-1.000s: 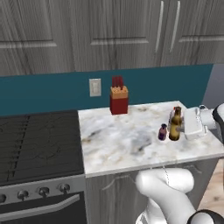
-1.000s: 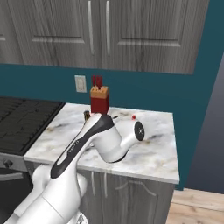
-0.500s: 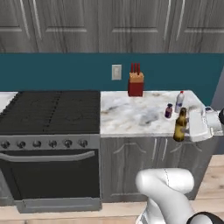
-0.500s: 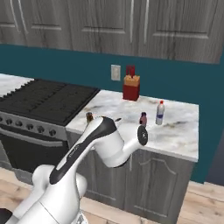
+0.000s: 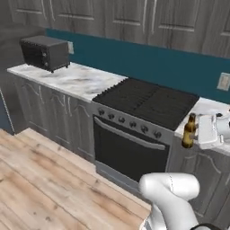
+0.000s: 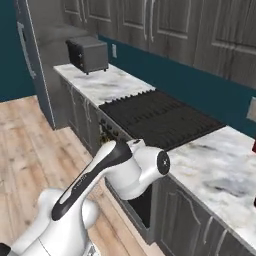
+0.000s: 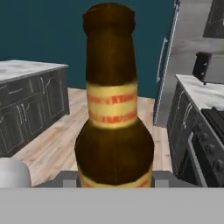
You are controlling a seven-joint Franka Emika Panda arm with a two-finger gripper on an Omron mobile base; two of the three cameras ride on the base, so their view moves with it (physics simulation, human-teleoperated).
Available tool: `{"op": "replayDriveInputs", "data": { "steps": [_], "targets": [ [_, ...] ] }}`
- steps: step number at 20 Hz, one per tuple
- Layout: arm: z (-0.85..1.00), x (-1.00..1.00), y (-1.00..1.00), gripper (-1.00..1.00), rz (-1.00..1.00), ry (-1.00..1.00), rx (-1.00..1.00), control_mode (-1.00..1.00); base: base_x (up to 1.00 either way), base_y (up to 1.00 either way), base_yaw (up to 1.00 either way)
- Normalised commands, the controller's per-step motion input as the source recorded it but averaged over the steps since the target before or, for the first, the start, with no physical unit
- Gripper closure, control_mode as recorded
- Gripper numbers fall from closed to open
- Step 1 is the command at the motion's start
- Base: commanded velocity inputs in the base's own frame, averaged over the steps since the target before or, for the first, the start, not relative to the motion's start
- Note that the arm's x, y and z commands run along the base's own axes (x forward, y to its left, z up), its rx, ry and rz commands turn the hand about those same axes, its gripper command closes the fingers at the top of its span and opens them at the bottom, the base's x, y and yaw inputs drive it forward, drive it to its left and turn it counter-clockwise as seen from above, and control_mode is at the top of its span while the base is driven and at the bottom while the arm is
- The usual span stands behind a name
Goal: Place the drinks on the dining counter in a tight cluster.
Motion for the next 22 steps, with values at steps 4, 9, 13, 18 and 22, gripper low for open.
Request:
{"op": "replayDriveInputs", "data": {
  "steps": [4, 9, 13, 18, 22],
  "targets": [
    [0.0, 0.0, 0.0, 1.0, 0.0, 0.0, 0.0, 1.0, 0.0, 0.0, 1.0],
    [0.0, 0.0, 0.0, 1.0, 0.0, 0.0, 0.0, 1.0, 0.0, 0.0, 1.0],
    [0.0, 0.0, 0.0, 1.0, 0.0, 0.0, 0.0, 1.0, -0.02, -0.01, 1.0],
    [0.0, 0.0, 0.0, 1.0, 0.0, 0.0, 0.0, 1.0, 0.0, -0.02, 1.0],
    [0.0, 0.0, 0.0, 1.0, 0.0, 0.0, 0.0, 1.0, 0.0, -0.01, 1.0]
  ]
}}
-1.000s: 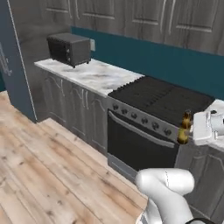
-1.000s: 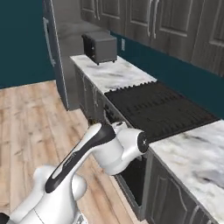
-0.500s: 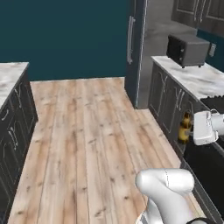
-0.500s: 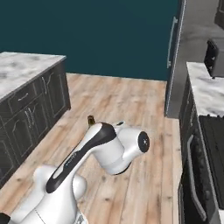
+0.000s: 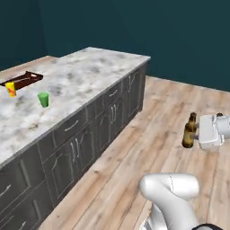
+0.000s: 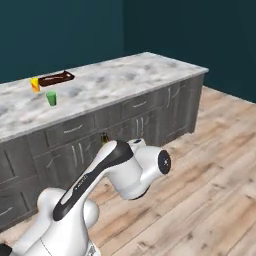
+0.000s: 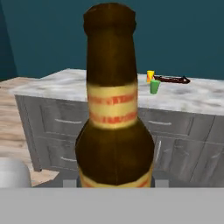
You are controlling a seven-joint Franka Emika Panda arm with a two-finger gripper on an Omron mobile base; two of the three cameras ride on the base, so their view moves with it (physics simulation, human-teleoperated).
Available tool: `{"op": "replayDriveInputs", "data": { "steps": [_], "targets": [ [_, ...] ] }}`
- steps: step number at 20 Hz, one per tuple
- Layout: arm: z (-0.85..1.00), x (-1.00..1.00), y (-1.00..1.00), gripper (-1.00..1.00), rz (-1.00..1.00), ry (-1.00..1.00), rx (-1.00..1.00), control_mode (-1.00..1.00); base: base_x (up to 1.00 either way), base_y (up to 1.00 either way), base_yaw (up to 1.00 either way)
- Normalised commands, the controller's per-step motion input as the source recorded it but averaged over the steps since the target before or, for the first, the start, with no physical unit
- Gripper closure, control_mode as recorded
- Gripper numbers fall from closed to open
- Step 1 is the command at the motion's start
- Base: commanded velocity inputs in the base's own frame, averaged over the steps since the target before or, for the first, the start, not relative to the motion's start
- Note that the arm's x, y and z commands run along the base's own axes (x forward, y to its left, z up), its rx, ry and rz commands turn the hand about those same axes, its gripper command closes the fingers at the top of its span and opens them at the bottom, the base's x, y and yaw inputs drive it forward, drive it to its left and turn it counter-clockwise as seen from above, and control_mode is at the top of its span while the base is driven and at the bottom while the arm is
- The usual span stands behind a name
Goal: Place the drinks on the dining counter in a tight cluster.
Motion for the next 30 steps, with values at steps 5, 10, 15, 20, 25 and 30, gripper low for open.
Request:
{"op": "replayDriveInputs", "data": {
  "steps": [5, 10, 15, 20, 25, 30],
  "targets": [
    [0.0, 0.0, 0.0, 1.0, 0.0, 0.0, 0.0, 1.0, 0.0, 0.0, 0.97],
    [0.0, 0.0, 0.0, 1.0, 0.0, 0.0, 0.0, 1.0, 0.17, 0.0, 0.97],
    [0.0, 0.0, 0.0, 1.0, 0.0, 0.0, 0.0, 1.0, 0.76, -0.45, 0.64],
    [0.0, 0.0, 0.0, 1.0, 0.0, 0.0, 0.0, 1.0, 1.0, -1.0, 0.01],
    [0.0, 0.0, 0.0, 1.0, 0.0, 0.0, 0.0, 1.0, 0.85, -1.0, 0.0],
    [0.0, 0.0, 0.0, 1.0, 0.0, 0.0, 0.0, 1.0, 0.54, -1.0, 0.0]
  ]
}}
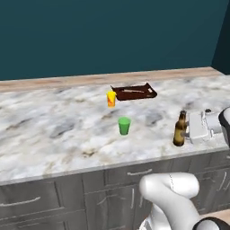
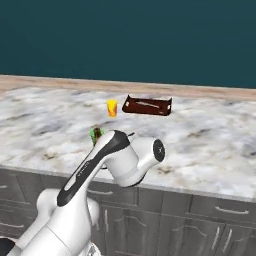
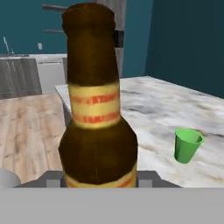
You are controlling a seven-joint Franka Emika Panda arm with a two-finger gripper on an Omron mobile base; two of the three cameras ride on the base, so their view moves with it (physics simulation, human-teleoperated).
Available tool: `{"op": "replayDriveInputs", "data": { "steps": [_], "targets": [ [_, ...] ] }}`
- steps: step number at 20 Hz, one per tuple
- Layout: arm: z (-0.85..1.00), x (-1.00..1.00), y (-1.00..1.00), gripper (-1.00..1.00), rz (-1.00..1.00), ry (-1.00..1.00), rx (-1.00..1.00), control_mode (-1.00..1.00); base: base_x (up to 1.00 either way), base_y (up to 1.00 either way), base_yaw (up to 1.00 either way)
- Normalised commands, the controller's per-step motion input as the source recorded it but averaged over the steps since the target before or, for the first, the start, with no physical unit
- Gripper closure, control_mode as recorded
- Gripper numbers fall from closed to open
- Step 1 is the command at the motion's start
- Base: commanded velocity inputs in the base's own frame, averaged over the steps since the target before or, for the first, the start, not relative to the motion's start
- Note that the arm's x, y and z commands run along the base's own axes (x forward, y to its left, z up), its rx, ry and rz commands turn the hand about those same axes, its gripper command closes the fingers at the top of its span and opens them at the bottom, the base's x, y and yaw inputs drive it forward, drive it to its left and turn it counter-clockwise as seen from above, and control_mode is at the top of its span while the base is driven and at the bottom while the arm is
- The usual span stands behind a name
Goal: Place the drinks on the dining counter in a tight cluster.
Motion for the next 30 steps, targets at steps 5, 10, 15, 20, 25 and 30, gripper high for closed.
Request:
{"op": "replayDriveInputs", "data": {
  "steps": [5, 10, 15, 20, 25, 30],
  "targets": [
    [0.0, 0.0, 0.0, 1.0, 0.0, 0.0, 0.0, 1.0, 0.36, -0.5, -0.18],
    [0.0, 0.0, 0.0, 1.0, 0.0, 0.0, 0.0, 1.0, 0.81, -0.01, -0.21],
    [0.0, 0.0, 0.0, 1.0, 0.0, 0.0, 0.0, 1.0, 0.35, 0.0, -0.03],
    [0.0, 0.0, 0.0, 1.0, 0.0, 0.0, 0.0, 1.0, 0.01, 0.0, 0.0],
    [0.0, 0.2, 0.04, 1.0, 0.03, 0.05, -0.01, -1.0, 0.49, 0.04, 0.04],
    [0.16, 1.0, 0.31, 1.0, 0.17, 0.36, -0.09, -1.0, 0.0, 0.0, 0.0]
  ]
}}
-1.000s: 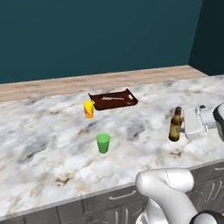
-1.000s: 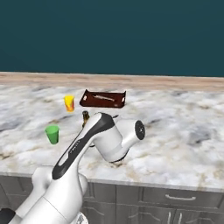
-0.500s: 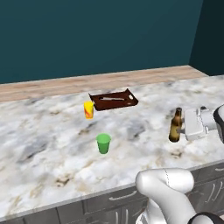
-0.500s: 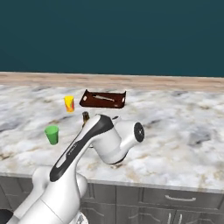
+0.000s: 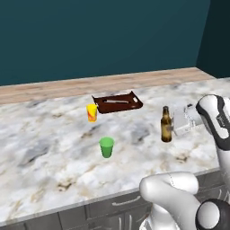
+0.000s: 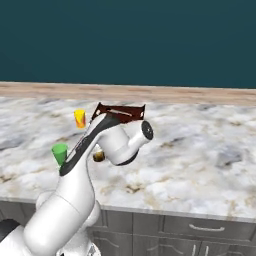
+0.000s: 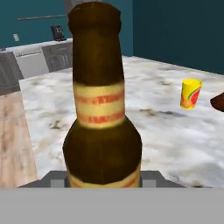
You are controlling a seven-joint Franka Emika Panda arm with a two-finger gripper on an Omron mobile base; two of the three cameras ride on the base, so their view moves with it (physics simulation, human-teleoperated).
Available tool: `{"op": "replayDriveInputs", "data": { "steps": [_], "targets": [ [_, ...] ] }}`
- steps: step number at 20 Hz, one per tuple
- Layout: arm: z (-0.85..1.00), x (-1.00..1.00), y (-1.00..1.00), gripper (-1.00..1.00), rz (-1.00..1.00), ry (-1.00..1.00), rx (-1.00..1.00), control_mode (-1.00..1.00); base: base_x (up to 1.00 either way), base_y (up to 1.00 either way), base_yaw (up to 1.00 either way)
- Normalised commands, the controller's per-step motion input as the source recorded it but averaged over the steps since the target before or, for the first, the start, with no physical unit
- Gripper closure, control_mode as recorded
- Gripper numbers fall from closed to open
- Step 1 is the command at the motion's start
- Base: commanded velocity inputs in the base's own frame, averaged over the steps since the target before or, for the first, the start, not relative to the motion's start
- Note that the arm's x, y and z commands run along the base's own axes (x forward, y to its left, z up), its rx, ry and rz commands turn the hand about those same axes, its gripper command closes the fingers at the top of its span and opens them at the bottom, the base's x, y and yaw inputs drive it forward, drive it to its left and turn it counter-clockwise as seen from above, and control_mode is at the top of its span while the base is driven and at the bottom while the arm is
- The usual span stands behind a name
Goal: Place the drinks on the dining counter in a tight cluster.
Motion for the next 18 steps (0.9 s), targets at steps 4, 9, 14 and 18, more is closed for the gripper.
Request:
{"op": "replayDriveInputs", "data": {
  "steps": [4, 9, 14, 18],
  "targets": [
    [0.13, 0.98, 0.2, 1.0, 0.13, 0.29, -0.14, -1.0, 0.0, 0.0, 0.0],
    [0.0, 0.98, 0.01, 1.0, 0.11, 0.03, -0.02, -1.0, 0.0, 0.0, 0.0],
    [-0.15, 0.64, 0.08, 1.0, 0.0, 0.0, 0.04, -1.0, 0.0, 0.0, 0.0],
    [-0.52, 0.11, 0.05, 1.0, 0.0, 0.0, 0.22, -1.0, 0.0, 0.0, 0.0]
  ]
}}
